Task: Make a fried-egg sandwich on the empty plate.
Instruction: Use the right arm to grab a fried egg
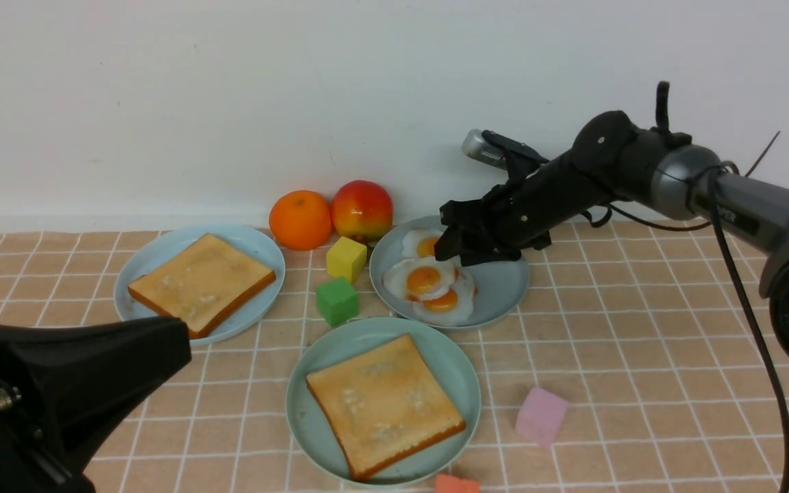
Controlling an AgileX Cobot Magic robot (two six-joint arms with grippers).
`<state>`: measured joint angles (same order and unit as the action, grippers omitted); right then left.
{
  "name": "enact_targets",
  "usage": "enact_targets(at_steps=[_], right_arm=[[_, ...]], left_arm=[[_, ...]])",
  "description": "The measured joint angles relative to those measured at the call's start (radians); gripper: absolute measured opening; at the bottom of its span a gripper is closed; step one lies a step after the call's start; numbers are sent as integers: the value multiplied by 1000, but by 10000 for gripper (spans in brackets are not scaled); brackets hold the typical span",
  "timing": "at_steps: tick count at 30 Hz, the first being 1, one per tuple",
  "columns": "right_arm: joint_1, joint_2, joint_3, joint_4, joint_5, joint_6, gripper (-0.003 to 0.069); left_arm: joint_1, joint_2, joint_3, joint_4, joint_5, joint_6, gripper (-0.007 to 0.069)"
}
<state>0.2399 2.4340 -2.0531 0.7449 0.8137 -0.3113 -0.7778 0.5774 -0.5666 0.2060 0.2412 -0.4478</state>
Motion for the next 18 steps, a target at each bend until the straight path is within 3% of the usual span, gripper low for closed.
enact_targets(at_steps=[18], right_arm=[[10,0,0,0,39,1,328]], left_arm=[[0,0,0,0,0,0,29]])
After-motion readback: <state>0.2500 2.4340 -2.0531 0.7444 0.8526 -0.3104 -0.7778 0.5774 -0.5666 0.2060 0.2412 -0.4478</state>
